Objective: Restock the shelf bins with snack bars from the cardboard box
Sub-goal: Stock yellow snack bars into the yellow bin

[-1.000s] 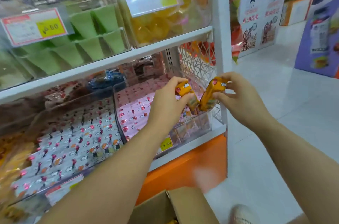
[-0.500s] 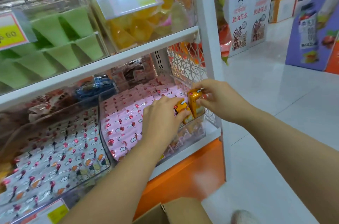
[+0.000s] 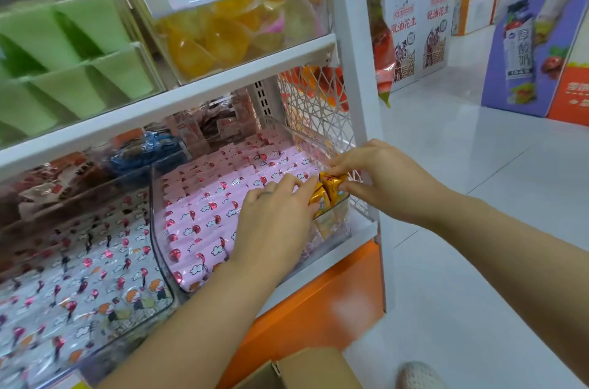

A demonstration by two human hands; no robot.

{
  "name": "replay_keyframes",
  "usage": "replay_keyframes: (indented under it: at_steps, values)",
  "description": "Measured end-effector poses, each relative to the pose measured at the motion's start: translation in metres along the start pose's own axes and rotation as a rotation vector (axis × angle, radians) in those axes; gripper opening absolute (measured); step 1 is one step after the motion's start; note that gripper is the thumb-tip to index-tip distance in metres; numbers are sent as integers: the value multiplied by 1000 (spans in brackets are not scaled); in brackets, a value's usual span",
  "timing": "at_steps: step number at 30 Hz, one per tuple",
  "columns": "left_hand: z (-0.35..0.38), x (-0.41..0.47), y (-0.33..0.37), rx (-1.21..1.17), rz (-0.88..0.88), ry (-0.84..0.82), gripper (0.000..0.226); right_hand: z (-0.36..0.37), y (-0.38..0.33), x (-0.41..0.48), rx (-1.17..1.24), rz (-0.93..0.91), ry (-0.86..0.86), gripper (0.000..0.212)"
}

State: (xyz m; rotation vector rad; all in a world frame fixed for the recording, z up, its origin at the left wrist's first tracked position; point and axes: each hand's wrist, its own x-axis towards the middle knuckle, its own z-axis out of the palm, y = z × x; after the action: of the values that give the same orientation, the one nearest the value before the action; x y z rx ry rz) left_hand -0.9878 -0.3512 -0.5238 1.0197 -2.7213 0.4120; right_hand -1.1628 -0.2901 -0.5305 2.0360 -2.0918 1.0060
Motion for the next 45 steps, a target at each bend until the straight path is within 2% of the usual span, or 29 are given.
replay_keyframes:
  at_steps: [7, 10, 13, 18, 21, 24, 28, 32, 35, 38, 41, 45]
  values:
    - [6, 22, -5, 10, -41, -90, 41, 14, -1, 7, -83, 14, 80, 31]
    - [5, 18, -7, 44, 14, -118, 42, 15, -8, 1, -192, -40, 69, 25]
    - [3, 9, -9, 57, 73, -121, 46, 12, -14, -11, -208, 5, 56, 26]
    - [-6, 9, -9, -140, 0, -117, 44, 12, -23, -19, -197, 58, -9, 37]
    - [-5, 7, -9, -242, -39, -16, 40, 16, -24, -13, -116, 75, 45, 30]
    - [-7, 8, -10, -474, -97, 128, 34, 14, -25, -6, -22, 98, 107, 23]
    - [-19, 9, -15, -778, -18, 261, 31, -2, -40, 0, 99, 44, 230, 17]
    - [-42, -12, -27, -903, 30, 379, 32, -17, -74, -2, 177, -70, 278, 23]
    - [-56, -38, -40, -974, 15, 379, 29, -13, -105, -7, 214, -126, 267, 26]
    - [-71, -63, -60, -1025, -62, 386, 30, -10, -138, -11, 331, -96, 207, 30]
    - [-86, -89, -82, -1069, -148, 363, 30, -10, -165, -8, 402, -86, 60, 32]
    - [-98, -139, -126, -1066, -247, 336, 20, 8, -222, -1, 405, -168, -110, 29]
